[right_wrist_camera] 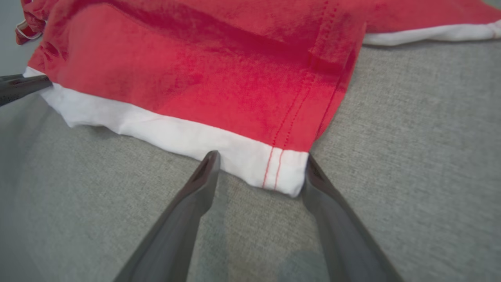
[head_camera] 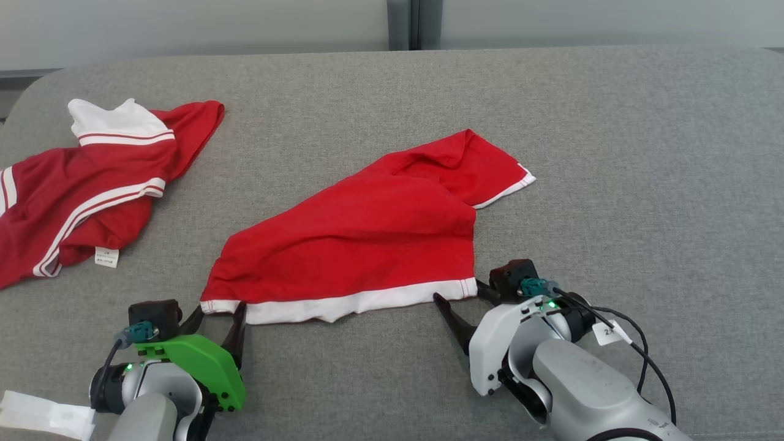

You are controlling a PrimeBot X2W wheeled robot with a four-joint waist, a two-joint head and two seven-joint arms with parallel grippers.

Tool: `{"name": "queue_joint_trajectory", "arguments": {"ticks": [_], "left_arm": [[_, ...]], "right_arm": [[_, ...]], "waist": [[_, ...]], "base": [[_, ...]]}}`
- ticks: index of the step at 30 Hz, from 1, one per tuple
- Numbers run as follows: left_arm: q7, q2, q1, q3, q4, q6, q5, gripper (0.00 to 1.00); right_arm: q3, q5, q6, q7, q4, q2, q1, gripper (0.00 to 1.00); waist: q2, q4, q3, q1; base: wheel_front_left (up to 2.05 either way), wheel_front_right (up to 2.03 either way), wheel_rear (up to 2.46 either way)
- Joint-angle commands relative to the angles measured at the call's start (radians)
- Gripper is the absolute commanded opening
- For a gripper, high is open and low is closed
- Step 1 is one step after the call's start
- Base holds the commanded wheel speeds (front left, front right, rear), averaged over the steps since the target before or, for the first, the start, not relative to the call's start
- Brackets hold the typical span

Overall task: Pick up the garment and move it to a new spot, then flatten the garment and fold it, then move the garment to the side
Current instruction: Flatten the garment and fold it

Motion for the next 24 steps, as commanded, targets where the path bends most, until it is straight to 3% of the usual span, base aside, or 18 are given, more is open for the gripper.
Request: {"name": "queue_joint_trajectory", "arguments": {"ticks": [1,2,3,4,5,13,19,24], "left_arm": [[-0.006,0.006,-0.021,-0.012,-0.01,-0.003,-0.009,1.0],[-0.002,0.01,-0.021,-0.022,-0.011,-0.004,-0.014,0.91],[0.002,0.013,-0.022,-0.034,-0.013,-0.004,-0.016,0.47],[0.009,0.017,-0.022,-0.049,-0.019,-0.004,-0.022,0.15],[0.016,0.022,-0.02,-0.067,-0.026,-0.004,-0.027,0.0],[0.081,0.091,0.034,-0.164,-0.236,-0.005,-0.198,0.0],[0.21,0.218,0.013,-0.18,-0.621,-0.004,-0.317,0.0],[0.373,0.248,-0.135,-0.161,-0.824,-0.003,-0.437,0.0]], "right_arm": [[0.008,0.013,0.0,-0.008,0.004,-0.001,-0.005,0.39],[0.018,0.025,0.0,-0.006,0.001,-0.001,-0.003,0.0],[0.026,0.032,0.0,-0.007,-0.002,-0.001,-0.004,0.0],[0.032,0.048,0.0,-0.006,-0.006,-0.001,-0.002,0.0],[0.038,0.063,0.0,-0.004,-0.01,-0.001,0.0,0.0],[0.01,0.213,0.0,-0.029,-0.111,-0.02,-0.021,0.0],[-0.117,0.319,0.0,-0.001,-0.395,-0.187,-0.036,0.0],[-0.294,0.345,0.0,0.128,-0.621,-0.291,-0.115,0.0]], "waist": [[0.0,0.0,0.002,0.0],[0.0,-0.001,0.002,0.0],[0.0,-0.001,0.002,0.0],[0.0,-0.003,0.002,0.0],[0.0,-0.005,0.001,0.0],[0.0,-0.042,-0.004,0.0],[0.0,-0.066,0.042,0.0],[0.0,-0.073,0.149,0.0]], "base": [[0.0,0.0,0.0],[0.0,0.0,0.0],[0.0,0.0,0.0],[0.0,0.0,0.0],[0.0,0.0,0.0],[0.0,0.0,0.0],[0.0,0.0,0.0],[0.0,0.0,0.0]]}}
